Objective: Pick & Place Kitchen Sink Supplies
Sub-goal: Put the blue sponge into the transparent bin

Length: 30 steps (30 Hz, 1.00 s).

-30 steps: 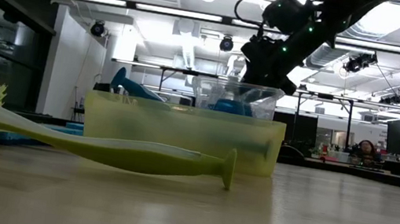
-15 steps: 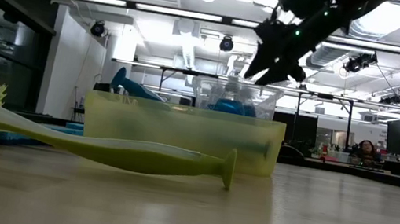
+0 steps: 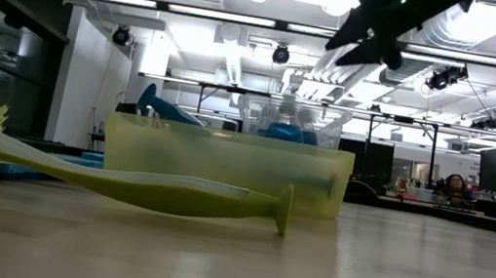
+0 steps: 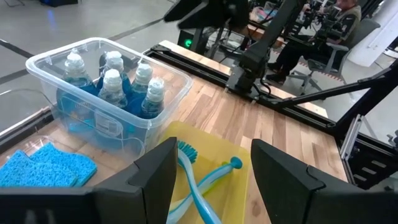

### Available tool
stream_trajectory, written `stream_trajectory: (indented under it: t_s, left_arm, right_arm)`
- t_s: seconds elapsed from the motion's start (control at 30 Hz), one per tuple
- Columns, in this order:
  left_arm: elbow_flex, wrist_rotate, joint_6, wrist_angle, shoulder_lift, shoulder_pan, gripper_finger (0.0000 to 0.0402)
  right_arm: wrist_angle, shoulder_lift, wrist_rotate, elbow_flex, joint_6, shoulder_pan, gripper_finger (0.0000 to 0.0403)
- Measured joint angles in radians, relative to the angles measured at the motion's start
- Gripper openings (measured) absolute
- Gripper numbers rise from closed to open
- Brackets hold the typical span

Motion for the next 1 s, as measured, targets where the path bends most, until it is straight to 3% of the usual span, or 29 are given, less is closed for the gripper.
stream_trajectory:
  t_s: [0.27, 0.5, 0.77, 1.0]
  left_arm:
    - [0.0, 0.0, -0.03, -0.008, 0.0, 0.0, 0.02]
    - [0.0, -0.004, -0.148, -0.037, 0.0, 0.0, 0.02]
    - [0.0, -0.105, -0.368, -0.127, 0.0, 0.0, 0.02]
    - [0.0, -0.234, -0.581, -0.245, 0.009, 0.0, 0.02]
  right_arm:
    - [-0.044, -0.125, -0.023, 0.002, 0.02, 0.011, 0.0236]
    - [-0.085, -0.199, -0.061, 0.002, 0.003, 0.059, 0.0236]
    - [-0.177, -0.249, -0.15, 0.002, 0.022, 0.136, 0.0236]
    - [-0.267, -0.278, -0.153, 0.002, 0.024, 0.217, 0.0236]
